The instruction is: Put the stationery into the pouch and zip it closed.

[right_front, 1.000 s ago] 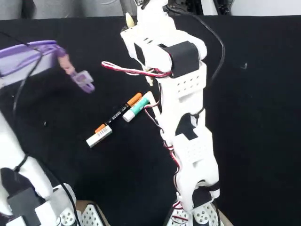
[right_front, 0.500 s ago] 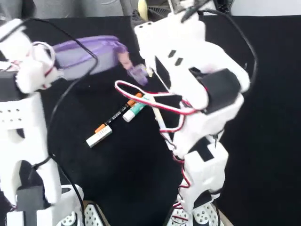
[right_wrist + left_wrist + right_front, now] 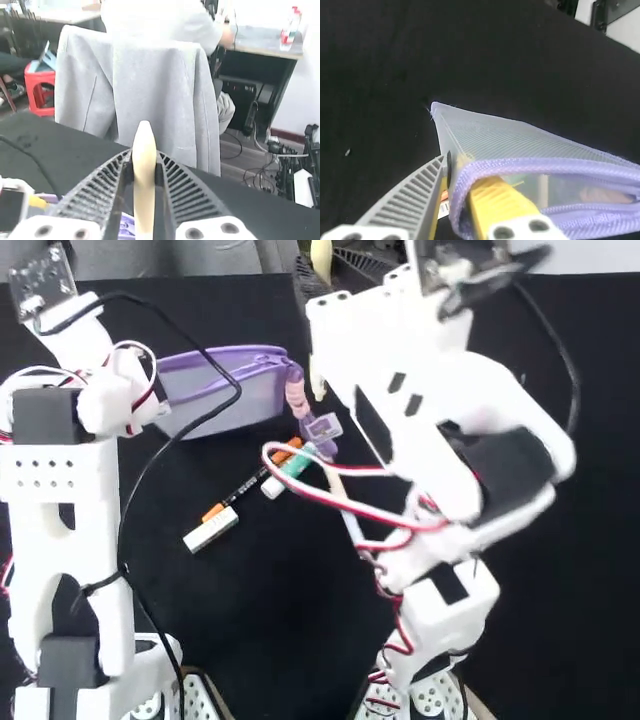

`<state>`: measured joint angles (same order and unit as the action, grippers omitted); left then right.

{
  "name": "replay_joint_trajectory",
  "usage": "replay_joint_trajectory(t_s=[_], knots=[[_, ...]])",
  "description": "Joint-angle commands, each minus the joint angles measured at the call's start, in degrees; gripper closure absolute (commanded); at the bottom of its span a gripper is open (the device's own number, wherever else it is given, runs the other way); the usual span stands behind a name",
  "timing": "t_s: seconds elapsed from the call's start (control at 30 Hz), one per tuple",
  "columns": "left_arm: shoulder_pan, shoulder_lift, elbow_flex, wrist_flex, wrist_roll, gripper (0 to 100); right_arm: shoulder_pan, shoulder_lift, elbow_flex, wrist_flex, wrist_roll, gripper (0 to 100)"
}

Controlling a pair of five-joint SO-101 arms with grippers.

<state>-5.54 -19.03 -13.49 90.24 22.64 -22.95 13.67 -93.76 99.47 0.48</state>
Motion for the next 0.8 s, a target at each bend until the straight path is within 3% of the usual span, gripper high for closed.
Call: replay_joint_trajectory(t_s=[0.0,0.43,0.77], knots=[[0.5,-1.1,2.2,-3.3,0.6,97,0.4,-6.6,5.5,2.0,-0.4,98.8],[0.5,-1.1,3.5,-3.1,0.5,97,-8.5,-15.2,17.5,1.8,0.3,98.8],[0.4,-1.1,3.6,-2.9,0.4,97,-8.9,-15.3,18.4,1.8,0.2,98.8]])
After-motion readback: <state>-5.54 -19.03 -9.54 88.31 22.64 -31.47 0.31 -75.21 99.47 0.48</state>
